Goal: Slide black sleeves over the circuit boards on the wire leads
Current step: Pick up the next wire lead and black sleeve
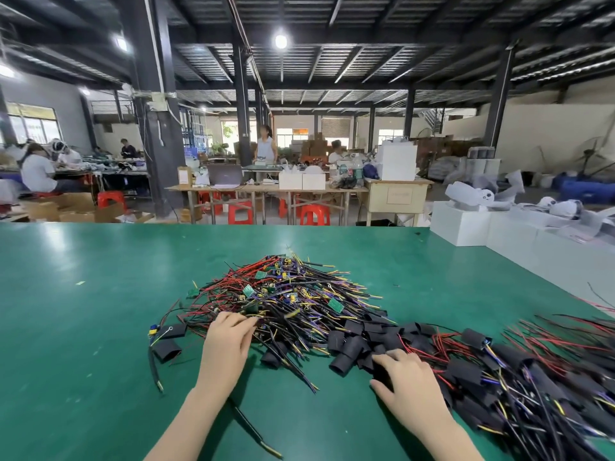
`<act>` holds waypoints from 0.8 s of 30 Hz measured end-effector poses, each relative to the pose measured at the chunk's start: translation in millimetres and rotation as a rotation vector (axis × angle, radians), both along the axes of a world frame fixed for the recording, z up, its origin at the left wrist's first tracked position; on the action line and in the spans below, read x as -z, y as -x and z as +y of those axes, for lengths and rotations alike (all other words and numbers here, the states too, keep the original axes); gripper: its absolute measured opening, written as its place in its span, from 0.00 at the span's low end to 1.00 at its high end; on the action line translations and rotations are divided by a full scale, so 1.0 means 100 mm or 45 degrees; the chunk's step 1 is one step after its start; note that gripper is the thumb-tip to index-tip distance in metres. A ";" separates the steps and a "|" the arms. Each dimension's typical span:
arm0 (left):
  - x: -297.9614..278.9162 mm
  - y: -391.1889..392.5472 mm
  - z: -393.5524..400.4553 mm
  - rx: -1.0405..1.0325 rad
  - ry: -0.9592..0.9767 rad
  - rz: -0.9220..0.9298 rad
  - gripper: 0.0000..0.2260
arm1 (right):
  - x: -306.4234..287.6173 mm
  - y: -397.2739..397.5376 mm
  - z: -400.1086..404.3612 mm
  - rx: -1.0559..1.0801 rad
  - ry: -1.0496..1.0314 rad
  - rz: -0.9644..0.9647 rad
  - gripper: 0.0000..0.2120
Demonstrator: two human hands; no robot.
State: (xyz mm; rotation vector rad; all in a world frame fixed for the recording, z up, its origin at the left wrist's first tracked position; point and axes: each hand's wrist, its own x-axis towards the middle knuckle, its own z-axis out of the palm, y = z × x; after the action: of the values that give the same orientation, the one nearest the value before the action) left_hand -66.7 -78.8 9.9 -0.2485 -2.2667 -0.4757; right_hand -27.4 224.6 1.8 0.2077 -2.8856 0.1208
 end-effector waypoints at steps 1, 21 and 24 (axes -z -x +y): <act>-0.02 -0.04 0.01 0.023 -0.088 0.065 0.12 | 0.00 0.01 0.00 -0.005 0.018 0.012 0.22; -0.18 -0.62 0.49 0.279 0.079 0.518 0.16 | 0.15 0.07 -0.14 -0.304 0.046 -0.054 0.22; -0.17 -0.64 0.50 0.314 0.047 0.354 0.14 | 0.15 0.08 -0.12 -0.254 0.052 0.055 0.17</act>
State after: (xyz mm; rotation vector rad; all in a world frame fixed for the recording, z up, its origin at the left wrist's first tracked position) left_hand -2.5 -29.0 26.8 -0.5817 -1.9829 -0.4935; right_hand -35.6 212.2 -13.0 0.4839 -2.8108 0.2077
